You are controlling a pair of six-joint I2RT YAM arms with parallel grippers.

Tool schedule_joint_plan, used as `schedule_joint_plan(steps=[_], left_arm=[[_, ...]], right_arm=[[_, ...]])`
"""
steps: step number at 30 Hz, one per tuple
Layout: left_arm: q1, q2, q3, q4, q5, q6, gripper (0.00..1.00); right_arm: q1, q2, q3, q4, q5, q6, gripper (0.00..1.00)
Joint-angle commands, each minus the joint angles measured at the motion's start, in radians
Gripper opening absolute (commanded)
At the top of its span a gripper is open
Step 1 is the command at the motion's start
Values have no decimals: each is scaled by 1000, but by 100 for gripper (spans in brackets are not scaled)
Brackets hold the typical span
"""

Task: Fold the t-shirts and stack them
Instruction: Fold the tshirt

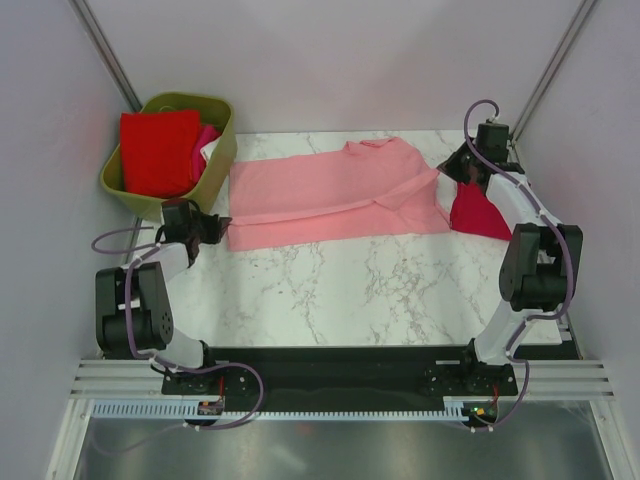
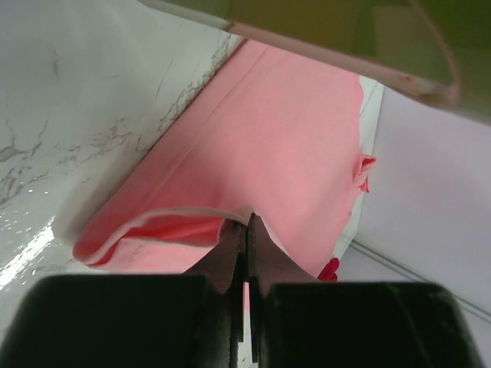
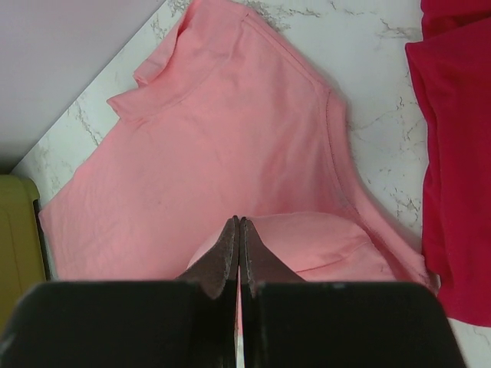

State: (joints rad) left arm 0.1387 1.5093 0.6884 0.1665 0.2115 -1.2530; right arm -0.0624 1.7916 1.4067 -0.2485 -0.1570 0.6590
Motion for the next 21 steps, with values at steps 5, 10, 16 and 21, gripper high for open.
schedule_joint_plan(steps=[5, 10, 16, 21], left_arm=[[-22, 94, 91, 134, 23, -48, 2], [-28, 135, 106, 169, 20, -65, 2], [-34, 173, 131, 200, 46, -66, 22], [-34, 143, 114, 197, 74, -42, 48]], right_arm=[[10, 57, 80, 23, 39, 7, 0], [19, 95, 115, 18, 69, 16, 0], [36, 143, 156, 18, 93, 18, 27], [44, 117, 143, 25, 105, 16, 53]])
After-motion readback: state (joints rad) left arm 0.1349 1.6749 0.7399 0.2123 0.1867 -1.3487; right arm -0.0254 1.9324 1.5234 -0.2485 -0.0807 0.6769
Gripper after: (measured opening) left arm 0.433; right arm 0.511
